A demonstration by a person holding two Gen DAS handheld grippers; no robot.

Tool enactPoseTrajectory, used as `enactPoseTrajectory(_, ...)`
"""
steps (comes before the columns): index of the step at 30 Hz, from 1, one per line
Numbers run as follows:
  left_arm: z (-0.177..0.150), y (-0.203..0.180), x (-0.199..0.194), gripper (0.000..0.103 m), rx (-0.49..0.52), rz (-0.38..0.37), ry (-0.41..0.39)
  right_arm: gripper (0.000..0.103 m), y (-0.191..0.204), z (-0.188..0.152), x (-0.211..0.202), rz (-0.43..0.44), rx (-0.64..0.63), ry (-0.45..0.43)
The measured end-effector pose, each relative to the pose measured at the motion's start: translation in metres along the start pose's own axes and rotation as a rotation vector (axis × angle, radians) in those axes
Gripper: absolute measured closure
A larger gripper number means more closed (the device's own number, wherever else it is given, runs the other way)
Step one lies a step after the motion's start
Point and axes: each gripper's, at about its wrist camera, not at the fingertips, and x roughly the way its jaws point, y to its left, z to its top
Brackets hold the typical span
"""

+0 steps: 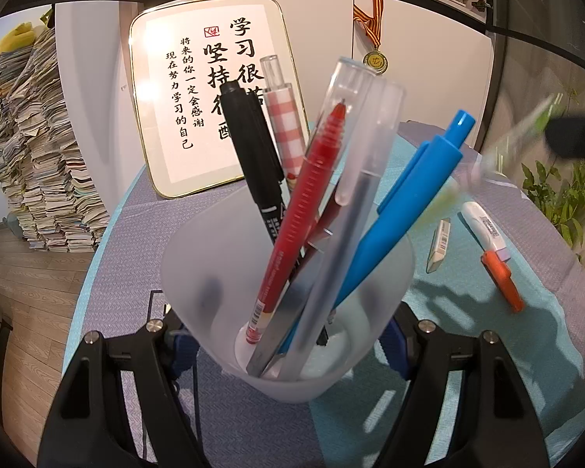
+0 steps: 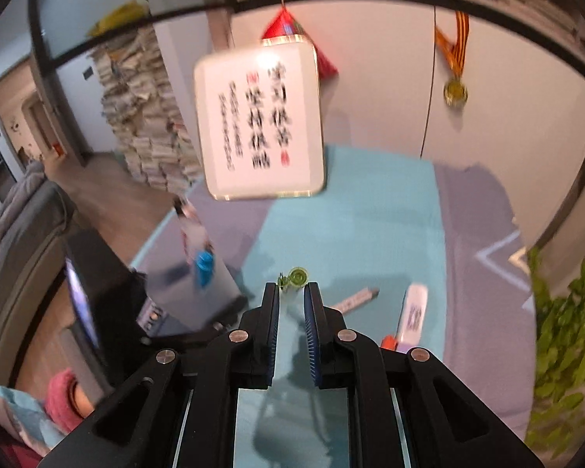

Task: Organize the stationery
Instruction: 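Grasp the green highlighter with the right tool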

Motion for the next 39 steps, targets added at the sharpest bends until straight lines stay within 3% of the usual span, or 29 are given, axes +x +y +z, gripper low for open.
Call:
enactPoseTrajectory(3,0.000,0.000,0.000,0.028,0.000,0.000,0.000,0.090,0.005,0.012,-0.005,0.002,-0.009,-0.036)
enactPoseTrajectory(5,0.000,0.000,0.000,0.028,0.000,0.000,0.000,0.097,0.010,0.018,-0.015,0.001,-0.017,-0.062)
enactPoseTrajectory(12,0.000,0.000,0.000,0.028,0.000,0.000,0.000,0.097,0.027,0.029,-0.040,0.000,-0.078,-0.119)
enactPoseTrajectory(15,0.000,0.000,0.000,0.028,0.000,0.000,0.000,0.097,0.019,0.026,-0.020,0.010,-0.063,-0.029)
enactPoseTrajectory(18,0.000,0.000,0.000,0.028,0.000,0.000,0.000,0.096,0.001,0.008,0.026,0.048,-0.017,0.168)
enactPoseTrajectory(21,0.000,0.000,0.000,0.028,0.000,0.000,0.000,0.096,-0.008,-0.012,0.066,0.022,-0.022,0.299)
enactPoseTrajectory(24,0.000,0.000,0.000,0.028,-0.001,0.000,0.000,0.096,-0.007,-0.019,0.091,0.028,-0.049,0.342)
enactPoseTrajectory(39,0.000,0.000,0.000,0.028,-0.010,0.005,0.000,0.092,-0.004,-0.005,0.139,0.088,-0.033,0.379)
